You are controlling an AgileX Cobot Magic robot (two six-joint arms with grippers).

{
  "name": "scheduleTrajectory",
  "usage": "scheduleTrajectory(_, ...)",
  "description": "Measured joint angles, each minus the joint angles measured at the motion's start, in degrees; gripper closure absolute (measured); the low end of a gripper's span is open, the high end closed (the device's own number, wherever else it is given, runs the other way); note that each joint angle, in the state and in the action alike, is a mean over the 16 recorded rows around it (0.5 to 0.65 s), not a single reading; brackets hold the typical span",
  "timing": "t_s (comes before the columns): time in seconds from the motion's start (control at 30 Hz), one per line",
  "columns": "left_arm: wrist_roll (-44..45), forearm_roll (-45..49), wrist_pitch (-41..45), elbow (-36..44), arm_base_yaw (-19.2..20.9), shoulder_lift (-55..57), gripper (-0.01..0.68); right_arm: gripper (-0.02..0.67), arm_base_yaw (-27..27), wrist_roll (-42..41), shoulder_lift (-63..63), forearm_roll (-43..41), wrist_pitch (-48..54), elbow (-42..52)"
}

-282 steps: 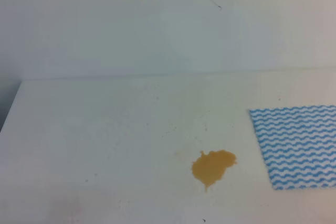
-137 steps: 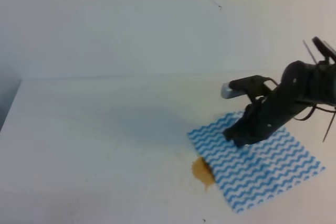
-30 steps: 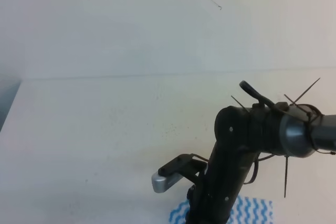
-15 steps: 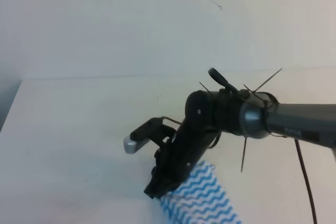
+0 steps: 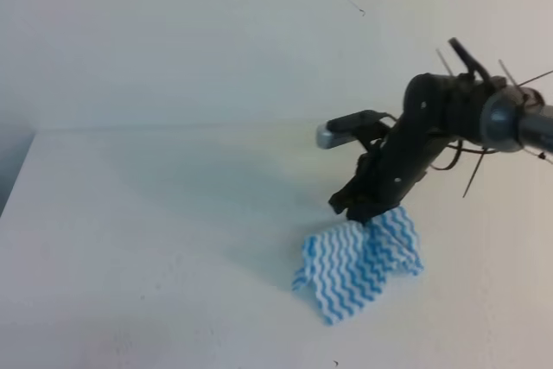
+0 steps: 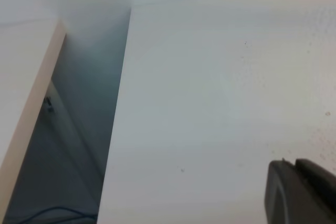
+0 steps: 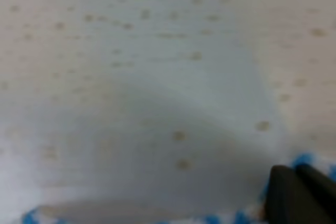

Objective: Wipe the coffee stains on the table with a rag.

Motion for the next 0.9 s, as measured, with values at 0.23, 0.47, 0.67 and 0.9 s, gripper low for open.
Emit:
scheduleTrajectory(0.23,0.02,0.01,0.16,-0.36,0.0,0.28,0.676,0.651,-7.38,0.64,-0.46,-0.66,1.48,-0.02)
scheduleTrajectory(0.47,0.05,0.02,0.38,-0.84,0.0,0.66,0.677,0.651,-6.49,0.57,-1.02,0.8,3.89,0.0)
scheduleTrajectory(0.67,0.02,0.02,0.38,-0.84,0.0,0.66,0.677,0.651,0.73,-0.19,-1.16,3.07,3.11,-0.02)
scheduleTrajectory(0.9,-0.04,0.01,0.16,-0.36,0.0,0.28,0.676,0.651,9.36,-1.83,-1.26,6.17,-0.52,-0.02)
